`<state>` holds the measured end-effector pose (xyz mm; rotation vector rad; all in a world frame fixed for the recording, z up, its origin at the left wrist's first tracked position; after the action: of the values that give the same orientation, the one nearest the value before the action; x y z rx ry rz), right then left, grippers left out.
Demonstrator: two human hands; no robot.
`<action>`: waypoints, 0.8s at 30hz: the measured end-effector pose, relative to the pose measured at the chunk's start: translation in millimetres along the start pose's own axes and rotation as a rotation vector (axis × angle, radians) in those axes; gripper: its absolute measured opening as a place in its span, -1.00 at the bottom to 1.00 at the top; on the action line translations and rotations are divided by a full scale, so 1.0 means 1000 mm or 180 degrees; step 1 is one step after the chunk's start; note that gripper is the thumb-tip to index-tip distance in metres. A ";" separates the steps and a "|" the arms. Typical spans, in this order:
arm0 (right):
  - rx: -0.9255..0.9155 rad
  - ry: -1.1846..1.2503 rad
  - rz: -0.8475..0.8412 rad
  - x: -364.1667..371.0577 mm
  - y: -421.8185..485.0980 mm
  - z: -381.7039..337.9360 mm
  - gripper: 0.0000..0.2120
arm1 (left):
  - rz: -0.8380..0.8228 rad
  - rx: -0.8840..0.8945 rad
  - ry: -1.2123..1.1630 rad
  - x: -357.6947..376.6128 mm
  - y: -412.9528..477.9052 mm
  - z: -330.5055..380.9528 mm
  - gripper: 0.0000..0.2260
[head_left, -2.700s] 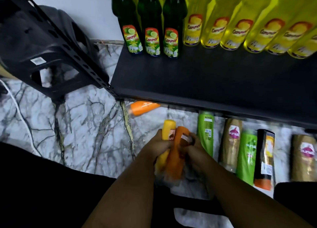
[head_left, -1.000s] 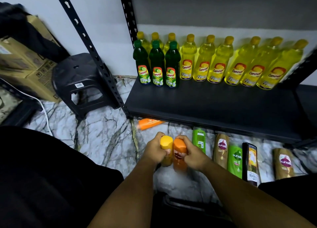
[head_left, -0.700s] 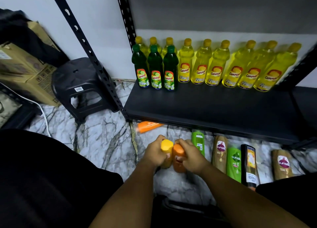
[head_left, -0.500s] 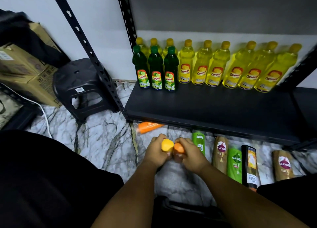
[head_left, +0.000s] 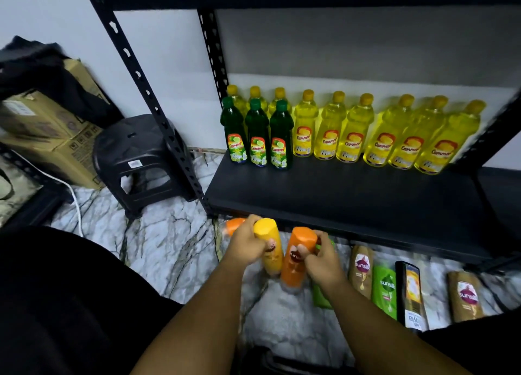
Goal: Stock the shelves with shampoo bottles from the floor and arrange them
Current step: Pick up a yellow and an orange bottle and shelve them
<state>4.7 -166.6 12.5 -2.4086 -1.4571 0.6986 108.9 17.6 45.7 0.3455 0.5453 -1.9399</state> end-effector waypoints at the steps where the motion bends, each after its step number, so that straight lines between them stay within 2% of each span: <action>1: -0.0042 0.0328 -0.0022 -0.001 0.001 -0.014 -0.68 | 0.0015 0.0038 -0.0164 -0.009 0.007 0.012 -0.64; 4: -0.0386 0.1000 0.0048 -0.013 0.002 -0.077 -0.72 | 0.0131 0.0184 -0.0513 -0.039 0.023 0.055 -0.59; 8: -0.0875 0.1493 -0.0017 -0.035 -0.006 -0.173 -0.75 | 0.0308 0.0706 -0.1009 -0.079 0.033 0.141 -0.61; 13: -0.1893 0.1341 0.0139 -0.077 -0.053 -0.308 -0.68 | 0.0575 0.1601 -0.1456 -0.140 0.012 0.270 -0.73; 16: -0.2332 0.1194 0.0162 -0.098 -0.086 -0.376 -0.68 | 0.0683 0.2143 -0.1722 -0.171 -0.009 0.343 -0.65; 18: -0.2388 0.1223 0.0143 -0.103 -0.099 -0.399 -0.67 | 0.0721 0.2460 -0.1810 -0.190 -0.025 0.387 -0.61; 22: -0.2093 0.1219 0.0162 -0.099 -0.102 -0.401 -0.71 | 0.0768 0.2914 -0.1756 -0.223 -0.049 0.452 -0.58; 24: -0.2040 0.1310 0.0264 -0.101 -0.102 -0.401 -0.61 | 0.0706 0.3057 -0.1736 -0.234 -0.058 0.473 -0.60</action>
<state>93.2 -191.1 428.4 -2.8362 -1.5632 -0.3087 155.1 -25.6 573.1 0.4172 -0.7822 -1.8481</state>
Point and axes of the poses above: each hand's wrist, its own y-axis towards the middle knuckle, its own x-axis out of the palm, z = x × y, the point moved 9 cm from there along y, towards the middle knuckle, and after that the axes turned 6 degrees about x, right-handed, at the moved point
